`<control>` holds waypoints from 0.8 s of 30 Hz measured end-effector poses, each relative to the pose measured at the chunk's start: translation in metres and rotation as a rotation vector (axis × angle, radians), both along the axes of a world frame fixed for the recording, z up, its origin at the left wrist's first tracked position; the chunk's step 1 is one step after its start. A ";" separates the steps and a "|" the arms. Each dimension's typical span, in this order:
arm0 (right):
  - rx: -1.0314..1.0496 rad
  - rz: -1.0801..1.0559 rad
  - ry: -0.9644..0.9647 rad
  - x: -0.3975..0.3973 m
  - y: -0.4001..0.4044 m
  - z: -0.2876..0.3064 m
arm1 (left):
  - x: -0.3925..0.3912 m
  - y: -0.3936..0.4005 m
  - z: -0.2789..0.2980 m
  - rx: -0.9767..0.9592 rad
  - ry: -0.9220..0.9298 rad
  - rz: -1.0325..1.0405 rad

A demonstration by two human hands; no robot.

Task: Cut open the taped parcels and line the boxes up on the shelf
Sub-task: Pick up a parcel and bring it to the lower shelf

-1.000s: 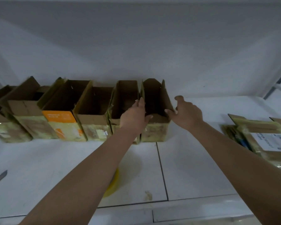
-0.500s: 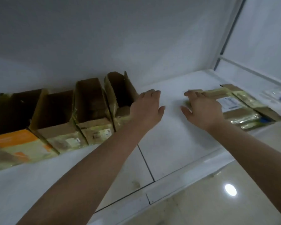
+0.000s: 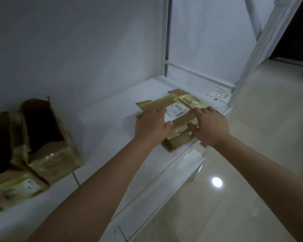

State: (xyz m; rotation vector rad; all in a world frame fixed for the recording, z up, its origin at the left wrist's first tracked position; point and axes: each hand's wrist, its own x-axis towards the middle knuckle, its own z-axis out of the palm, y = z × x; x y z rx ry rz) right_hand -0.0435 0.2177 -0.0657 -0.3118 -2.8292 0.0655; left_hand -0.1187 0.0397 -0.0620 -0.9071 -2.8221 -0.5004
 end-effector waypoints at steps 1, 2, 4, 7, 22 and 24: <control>0.004 -0.001 -0.002 -0.003 0.011 -0.001 | -0.003 0.012 -0.003 0.020 -0.018 0.012; 0.014 -0.005 -0.009 -0.006 0.022 -0.003 | -0.006 0.023 -0.007 0.037 -0.032 0.022; 0.037 -0.011 -0.039 -0.013 0.042 -0.008 | -0.011 0.041 -0.017 0.068 -0.057 0.039; 0.051 -0.018 -0.095 -0.028 0.067 -0.016 | -0.019 0.056 -0.033 0.087 -0.085 0.081; -0.246 -0.146 -0.326 -0.099 0.118 -0.068 | -0.028 0.063 -0.093 0.032 -0.270 0.387; -0.350 -0.156 -0.350 -0.105 0.124 -0.069 | -0.025 0.067 -0.093 0.012 -0.307 0.403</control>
